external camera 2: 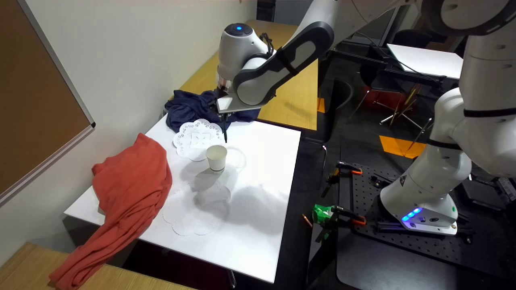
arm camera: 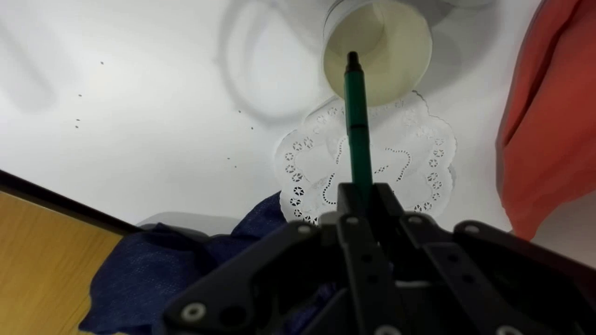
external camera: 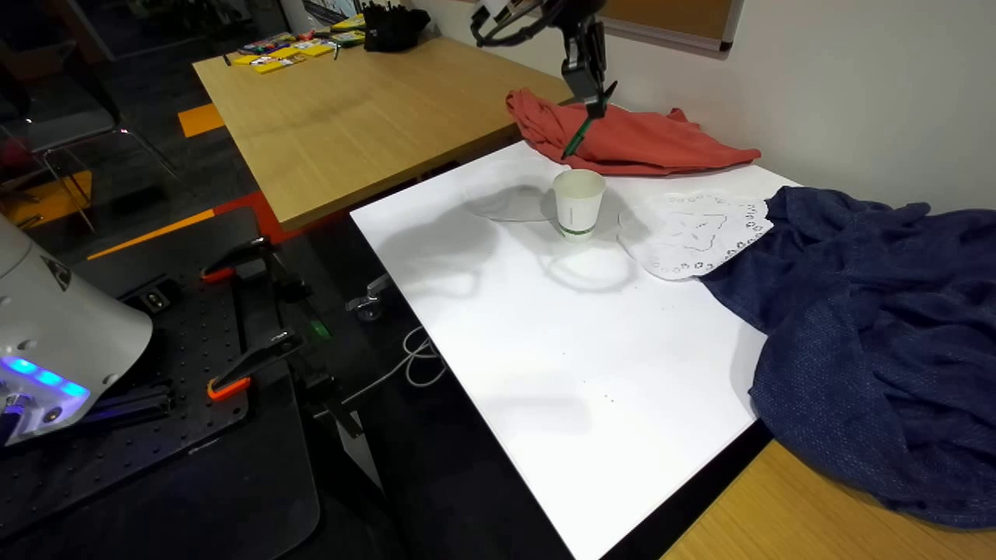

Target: Remove the pen out of the cup and put it on the table

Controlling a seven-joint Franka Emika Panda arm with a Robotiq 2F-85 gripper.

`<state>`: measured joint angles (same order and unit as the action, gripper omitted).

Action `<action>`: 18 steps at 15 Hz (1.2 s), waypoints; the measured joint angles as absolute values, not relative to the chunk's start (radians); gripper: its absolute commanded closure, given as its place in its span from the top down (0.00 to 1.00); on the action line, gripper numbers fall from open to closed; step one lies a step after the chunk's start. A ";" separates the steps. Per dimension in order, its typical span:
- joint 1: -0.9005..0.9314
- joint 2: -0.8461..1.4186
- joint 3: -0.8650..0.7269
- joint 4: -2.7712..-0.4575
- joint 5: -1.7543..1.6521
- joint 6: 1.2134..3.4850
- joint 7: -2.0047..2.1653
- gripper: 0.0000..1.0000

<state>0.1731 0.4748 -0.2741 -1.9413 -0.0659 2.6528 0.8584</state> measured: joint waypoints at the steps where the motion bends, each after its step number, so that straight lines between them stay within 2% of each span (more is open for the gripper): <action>1: 0.163 0.458 -0.273 -1.959 -0.068 2.650 0.843 0.03; 9: 0.069 0.453 -0.246 -2.029 -0.067 2.645 0.687 0.03; 18: 0.015 0.588 -0.209 -2.024 -0.007 2.639 0.555 0.03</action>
<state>0.0149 0.5881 -0.2086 -2.0236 -0.0070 2.6395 0.5548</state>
